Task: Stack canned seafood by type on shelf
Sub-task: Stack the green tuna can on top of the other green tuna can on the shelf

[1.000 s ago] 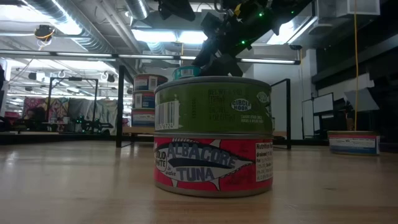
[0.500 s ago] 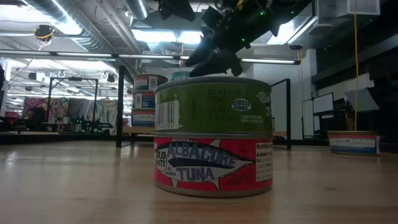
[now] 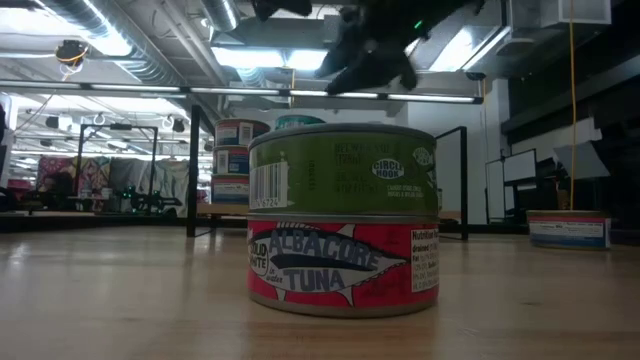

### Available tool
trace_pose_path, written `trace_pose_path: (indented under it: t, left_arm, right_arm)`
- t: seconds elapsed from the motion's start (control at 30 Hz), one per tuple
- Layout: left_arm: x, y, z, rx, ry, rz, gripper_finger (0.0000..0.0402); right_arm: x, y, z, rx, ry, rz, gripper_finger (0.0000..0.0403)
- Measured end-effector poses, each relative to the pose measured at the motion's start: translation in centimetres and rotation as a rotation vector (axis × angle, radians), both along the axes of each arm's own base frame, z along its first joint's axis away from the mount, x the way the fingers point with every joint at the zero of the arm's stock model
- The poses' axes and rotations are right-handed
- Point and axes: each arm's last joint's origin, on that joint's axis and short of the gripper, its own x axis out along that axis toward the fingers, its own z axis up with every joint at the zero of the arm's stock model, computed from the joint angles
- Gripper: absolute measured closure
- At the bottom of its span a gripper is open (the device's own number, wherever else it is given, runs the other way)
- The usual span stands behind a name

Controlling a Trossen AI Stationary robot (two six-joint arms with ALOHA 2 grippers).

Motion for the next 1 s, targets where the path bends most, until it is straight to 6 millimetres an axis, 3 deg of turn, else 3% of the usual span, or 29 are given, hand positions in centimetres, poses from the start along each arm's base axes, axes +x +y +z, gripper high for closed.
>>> trace_pose_path:
  t: [0.2,0.5,0.7,1.0]
  left_arm:
    - [-0.2,-2.6,0.0,-0.020,-0.003,-0.062,0.0380]
    - [-0.1,-6.2,-0.4,-0.048,-0.005,-0.142,0.0367]
    - [1.4,-9.3,-2.3,-0.060,0.002,-0.206,0.0316]
    - [3.0,-14.1,-7.5,0.064,0.134,-0.418,0.0251]
  right_arm:
    - [-3.0,4.6,1.3,0.094,0.084,0.038,0.0150]
    - [-5.5,9.7,0.6,0.322,0.228,0.063,0.0150]
    - [-6.4,11.4,0.3,0.370,0.275,0.080,0.0150]
    - [-6.6,11.9,0.3,0.404,0.279,0.062,0.0150]
